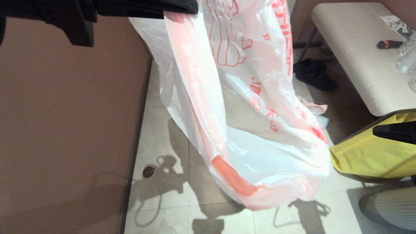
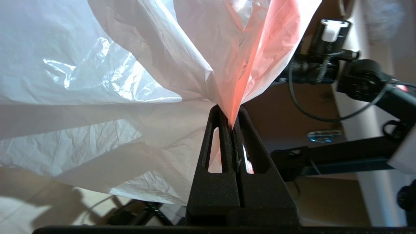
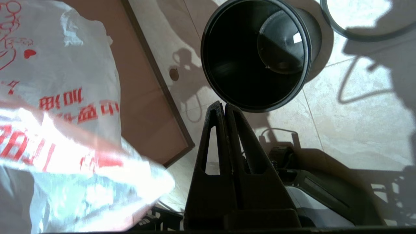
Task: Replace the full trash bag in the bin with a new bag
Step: Put the new garbage bag on the trash can
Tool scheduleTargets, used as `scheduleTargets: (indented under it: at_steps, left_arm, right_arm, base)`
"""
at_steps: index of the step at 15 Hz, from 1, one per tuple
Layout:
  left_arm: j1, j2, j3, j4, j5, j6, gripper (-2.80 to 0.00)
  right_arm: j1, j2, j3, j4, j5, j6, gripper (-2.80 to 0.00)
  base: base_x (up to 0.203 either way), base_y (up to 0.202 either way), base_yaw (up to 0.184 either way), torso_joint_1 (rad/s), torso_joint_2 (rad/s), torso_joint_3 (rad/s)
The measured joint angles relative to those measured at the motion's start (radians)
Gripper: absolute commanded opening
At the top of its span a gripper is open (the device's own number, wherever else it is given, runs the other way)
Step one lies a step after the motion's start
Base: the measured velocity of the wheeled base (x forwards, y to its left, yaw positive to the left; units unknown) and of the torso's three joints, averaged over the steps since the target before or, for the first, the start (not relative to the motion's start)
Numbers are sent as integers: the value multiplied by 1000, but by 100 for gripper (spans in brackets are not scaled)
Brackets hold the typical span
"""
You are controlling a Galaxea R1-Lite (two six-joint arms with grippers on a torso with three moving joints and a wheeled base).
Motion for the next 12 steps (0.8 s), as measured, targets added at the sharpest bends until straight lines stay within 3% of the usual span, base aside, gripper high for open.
scheduleTargets:
  at_steps: [2,4,6,10,12]
  left_arm:
    - [46,37,4,-26,-103,-47,-280]
    - [109,81,5,-101,-247,-103,-280]
    - [149,114,5,-201,-369,-207,-280]
    - [241,158,3,-277,-538,-415,-280]
    - [273,188,9,-280,-587,-458,-280]
  right_arm:
    - [-2,15,6,-33,13,5,-280]
    - [-2,18,9,-37,35,34,-280]
    - [-9,4,3,-65,36,55,-280]
    - [-45,-50,0,-91,36,56,-280]
    - [-69,-68,1,-93,35,58,-280]
  base:
    - [0,0,0,0,0,0]
    - [0,0,0,0,0,0]
    - [0,0,0,0,0,0]
    - [0,0,0,0,0,0]
    - [0,0,0,0,0,0]
